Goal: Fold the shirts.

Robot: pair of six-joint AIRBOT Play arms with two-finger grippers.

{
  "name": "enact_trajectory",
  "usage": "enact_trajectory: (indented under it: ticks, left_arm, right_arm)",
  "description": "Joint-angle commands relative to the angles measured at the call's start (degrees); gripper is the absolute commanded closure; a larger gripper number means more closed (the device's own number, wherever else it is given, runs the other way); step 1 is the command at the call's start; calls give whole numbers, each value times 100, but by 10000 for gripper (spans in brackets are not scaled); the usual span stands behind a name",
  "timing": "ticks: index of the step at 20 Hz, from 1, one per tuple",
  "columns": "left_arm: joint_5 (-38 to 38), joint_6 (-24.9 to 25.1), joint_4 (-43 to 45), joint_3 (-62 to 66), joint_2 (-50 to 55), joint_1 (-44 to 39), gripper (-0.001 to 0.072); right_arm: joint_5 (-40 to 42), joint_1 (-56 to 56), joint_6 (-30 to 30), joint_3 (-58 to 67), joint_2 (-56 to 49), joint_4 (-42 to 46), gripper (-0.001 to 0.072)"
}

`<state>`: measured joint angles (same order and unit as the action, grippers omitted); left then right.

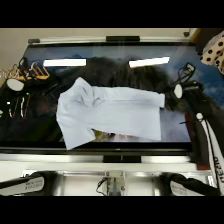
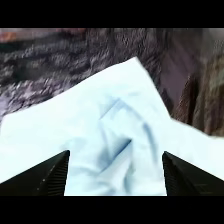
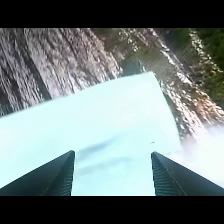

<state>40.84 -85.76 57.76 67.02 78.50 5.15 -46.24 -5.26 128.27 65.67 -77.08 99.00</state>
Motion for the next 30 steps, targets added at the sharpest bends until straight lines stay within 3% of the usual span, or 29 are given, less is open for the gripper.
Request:
enact_trajectory:
  ticks: [1, 3, 5, 6, 8, 11, 16, 21, 22, 25, 27, 30]
  left_arm:
    - [2476, 232, 848, 496, 42, 890, 33]
    - [3425, 433, 964, 396, 59, 1585, 44]
    - [3609, 446, 907, -160, 61, 2017, 183]
    - [3554, 651, 793, -527, 68, 2105, 187]
    - [3292, 1235, 420, -1285, 107, 2120, 186]
    - [2339, 1534, -203, -1971, 195, 2076, 186]
    - [1816, 1764, -1047, -2079, 566, 2068, 187]
    - [1432, 1845, -1132, -2079, 732, 1617, 191]
    - [1283, 1818, -1132, -2079, 765, 1508, 217]
    - [820, 1414, -1134, -2076, 778, 1349, 523]
    - [870, 1412, -1132, -2076, 776, 1340, 666]
    - [1088, 1510, -1128, -2076, 719, 1340, 667]
  right_arm:
    - [-1593, 240, -1266, 258, 332, 116, 126]
    - [-2564, 603, -2122, 258, 516, -149, 127]
    - [-3215, 944, -2826, 199, 522, -787, 127]
    - [-3355, 1071, -3012, 120, 522, -1147, 127]
    - [-3357, 1158, -3095, -57, 522, -1685, 127]
    - [-3158, 1110, -3147, -205, 514, -2065, 126]
    - [-3134, 1115, -3259, -210, 503, -2096, 126]
    - [-3134, 1115, -3281, -212, 503, -2094, 127]
    - [-3136, 1115, -3281, -212, 503, -2096, 127]
    - [-3233, 1115, -3283, -225, 503, -2094, 126]
    - [-3383, 1132, -3495, -501, 503, -2002, 125]
    - [-3473, 1591, -3626, -1521, 505, -2439, 125]
